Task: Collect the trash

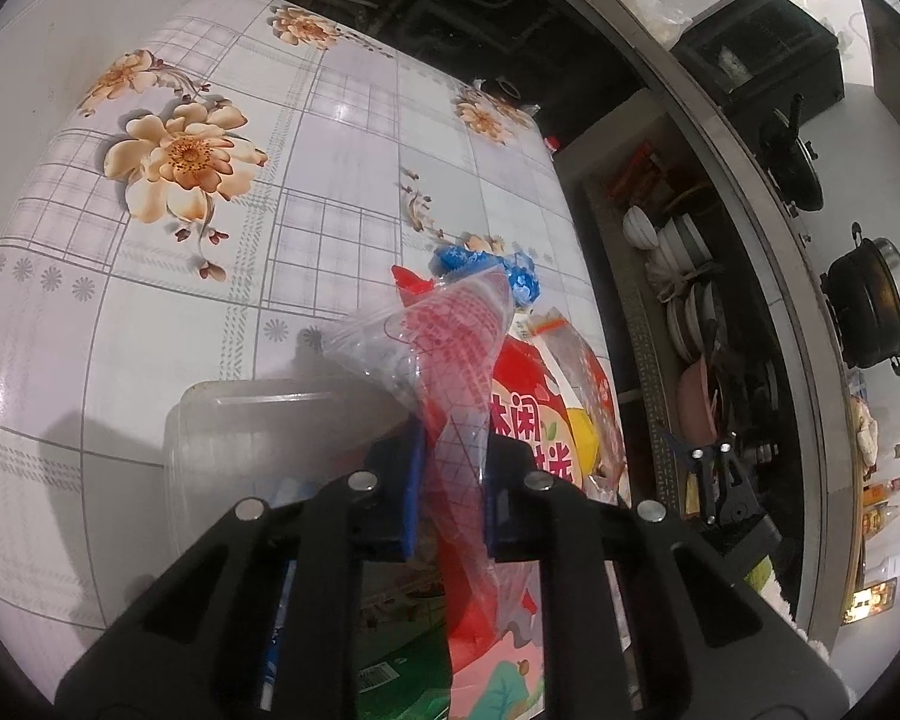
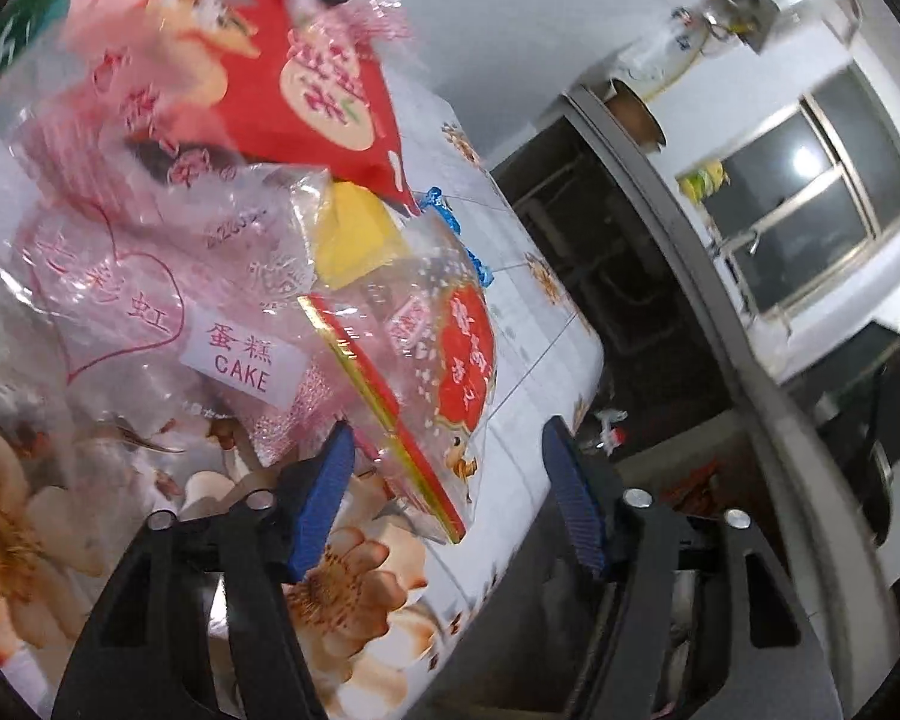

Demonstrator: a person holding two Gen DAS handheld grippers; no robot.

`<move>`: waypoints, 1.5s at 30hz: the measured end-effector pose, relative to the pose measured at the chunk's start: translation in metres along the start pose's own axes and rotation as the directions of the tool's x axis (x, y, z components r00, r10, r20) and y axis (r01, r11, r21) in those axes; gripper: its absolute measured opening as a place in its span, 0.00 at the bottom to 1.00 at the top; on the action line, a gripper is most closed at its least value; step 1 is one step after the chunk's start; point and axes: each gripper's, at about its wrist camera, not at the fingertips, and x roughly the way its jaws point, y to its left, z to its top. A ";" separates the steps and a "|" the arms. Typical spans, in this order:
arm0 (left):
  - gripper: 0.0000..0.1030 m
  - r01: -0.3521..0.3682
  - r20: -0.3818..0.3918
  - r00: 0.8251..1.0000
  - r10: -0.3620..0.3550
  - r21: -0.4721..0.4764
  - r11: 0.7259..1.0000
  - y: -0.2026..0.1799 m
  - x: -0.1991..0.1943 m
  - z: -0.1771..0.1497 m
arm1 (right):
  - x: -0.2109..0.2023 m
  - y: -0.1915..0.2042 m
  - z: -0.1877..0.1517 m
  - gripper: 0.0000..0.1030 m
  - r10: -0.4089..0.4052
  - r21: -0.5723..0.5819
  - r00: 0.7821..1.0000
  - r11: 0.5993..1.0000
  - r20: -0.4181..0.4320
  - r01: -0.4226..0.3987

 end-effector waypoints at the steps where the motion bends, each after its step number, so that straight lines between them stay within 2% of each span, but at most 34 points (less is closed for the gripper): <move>1: 0.13 0.001 0.001 1.000 -0.001 0.002 1.000 0.000 0.000 0.000 | 0.001 0.002 0.001 0.41 -0.020 -0.002 1.000 1.000 -0.005 0.020; 3: 0.13 0.001 0.002 1.000 -0.001 0.005 1.000 0.001 -0.001 0.000 | 0.003 0.003 0.003 0.19 -0.036 0.000 0.999 0.999 -0.014 0.036; 5: 0.13 0.000 0.008 1.000 0.000 0.011 1.000 0.000 -0.002 0.000 | 0.002 0.000 0.005 0.08 -0.053 0.029 0.998 0.998 -0.016 0.054; 12: 0.12 0.002 0.063 0.998 -0.004 0.021 1.000 -0.005 -0.018 -0.002 | -0.014 -0.027 0.013 0.05 -0.097 0.159 0.995 0.983 0.008 0.095; 16: 0.12 0.019 0.120 0.993 -0.023 0.031 0.999 -0.010 -0.033 0.001 | -0.029 -0.059 0.011 0.04 -0.121 0.311 0.993 0.944 0.010 0.112; 19: 0.11 0.039 0.183 0.982 -0.046 0.042 0.998 -0.018 -0.048 0.003 | -0.044 -0.076 0.009 0.04 -0.149 0.395 0.989 0.909 0.014 0.131; 23: 0.11 0.057 0.289 0.954 -0.080 0.089 0.994 -0.035 -0.076 0.002 | -0.069 -0.097 0.008 0.03 -0.189 0.493 0.981 0.857 0.032 0.149; 26: 0.11 0.075 0.324 0.940 -0.108 0.112 0.991 -0.051 -0.092 -0.002 | -0.089 -0.104 0.006 0.03 -0.215 0.536 0.976 0.829 0.042 0.160; 34: 0.11 0.059 0.361 0.923 -0.134 0.211 0.976 -0.100 -0.120 -0.024 | -0.138 -0.114 -0.011 0.03 -0.279 0.630 0.959 0.753 0.040 0.193; 36: 0.11 0.063 0.362 0.919 -0.156 0.257 0.964 -0.122 -0.126 -0.032 | -0.151 -0.118 -0.020 0.03 -0.302 0.655 0.953 0.725 0.024 0.213; 39: 0.11 0.074 0.332 0.925 -0.184 0.317 0.945 -0.156 -0.122 -0.042 | -0.172 -0.123 -0.041 0.03 -0.332 0.700 0.943 0.669 -0.018 0.249; 43: 0.11 0.094 0.238 0.949 -0.205 0.407 0.909 -0.214 -0.087 -0.059 | -0.199 -0.124 -0.088 0.03 -0.361 0.756 0.924 0.570 -0.123 0.323; 45: 0.11 0.128 0.142 0.966 -0.214 0.457 0.880 -0.253 -0.049 -0.071 | -0.210 -0.121 -0.113 0.03 -0.366 0.767 0.912 0.526 -0.186 0.367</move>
